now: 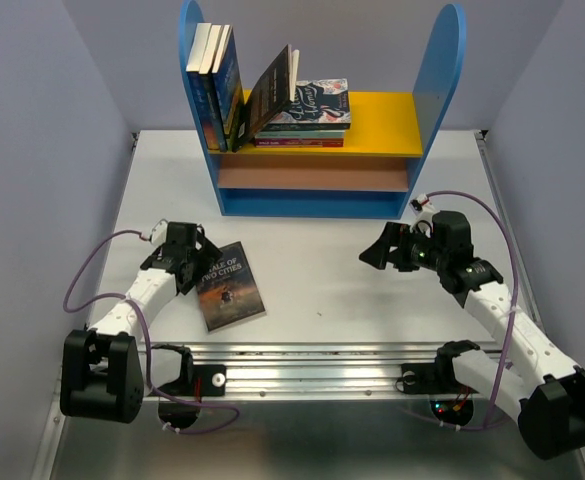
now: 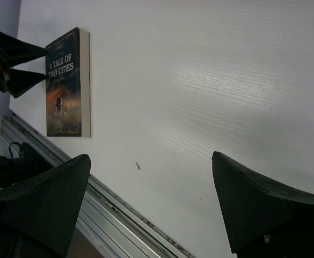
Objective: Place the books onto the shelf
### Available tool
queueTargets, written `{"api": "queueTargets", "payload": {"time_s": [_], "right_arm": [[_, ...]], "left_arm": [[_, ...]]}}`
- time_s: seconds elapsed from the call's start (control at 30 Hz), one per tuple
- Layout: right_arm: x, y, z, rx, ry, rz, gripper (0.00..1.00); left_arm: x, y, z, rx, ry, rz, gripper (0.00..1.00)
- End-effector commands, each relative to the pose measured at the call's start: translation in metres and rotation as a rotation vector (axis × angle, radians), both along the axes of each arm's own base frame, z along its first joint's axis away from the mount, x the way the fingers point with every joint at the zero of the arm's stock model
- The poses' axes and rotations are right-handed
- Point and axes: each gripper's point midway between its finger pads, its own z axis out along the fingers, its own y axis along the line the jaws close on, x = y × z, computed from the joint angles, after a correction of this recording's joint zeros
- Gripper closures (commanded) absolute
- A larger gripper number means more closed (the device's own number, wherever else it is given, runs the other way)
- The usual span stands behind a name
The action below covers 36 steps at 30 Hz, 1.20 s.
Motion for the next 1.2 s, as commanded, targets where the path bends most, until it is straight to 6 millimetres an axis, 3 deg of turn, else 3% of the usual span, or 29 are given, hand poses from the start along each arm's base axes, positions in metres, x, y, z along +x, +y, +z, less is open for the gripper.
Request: {"api": "queueTargets", "payload": {"time_s": [0.0, 0.1, 0.17, 0.33, 0.57, 0.7, 0.73, 0.83, 0.97, 1.17], "right_arm": [[0.002, 0.002, 0.006, 0.008, -0.042, 0.005, 0.00], [0.001, 0.003, 0.003, 0.006, -0.034, 0.018, 0.00], [0.002, 0.003, 0.003, 0.004, -0.037, 0.025, 0.00], [0.003, 0.003, 0.003, -0.001, -0.047, 0.026, 0.00], [0.004, -0.003, 0.000, -0.040, -0.033, 0.005, 0.00], [0.004, -0.004, -0.001, -0.036, -0.027, -0.014, 0.00], [0.003, -0.004, -0.003, -0.033, -0.019, -0.015, 0.00], [0.001, -0.002, -0.018, -0.032, 0.048, -0.009, 0.00], [-0.002, 0.003, -0.043, 0.001, 0.141, -0.014, 0.00], [0.002, 0.027, -0.065, 0.052, 0.192, 0.004, 0.00]], "left_arm": [[-0.018, 0.019, -0.008, 0.079, 0.088, 0.070, 0.02], [-0.027, 0.043, 0.004, 0.184, 0.135, 0.182, 0.01], [-0.019, 0.043, 0.011, 0.183, 0.108, 0.179, 0.01], [-0.006, 0.019, -0.005, 0.080, 0.064, 0.093, 0.01], [-0.016, -0.013, -0.040, 0.042, 0.140, -0.045, 0.07], [-0.019, -0.043, -0.047, -0.001, 0.149, -0.111, 0.23], [-0.020, -0.062, -0.044, -0.020, 0.130, -0.166, 0.25], [-0.019, -0.094, -0.035, -0.071, 0.099, -0.204, 0.34], [-0.032, -0.139, -0.028, -0.145, 0.095, -0.303, 0.36], [-0.035, -0.169, -0.030, -0.172, 0.077, -0.370, 0.37]]}}
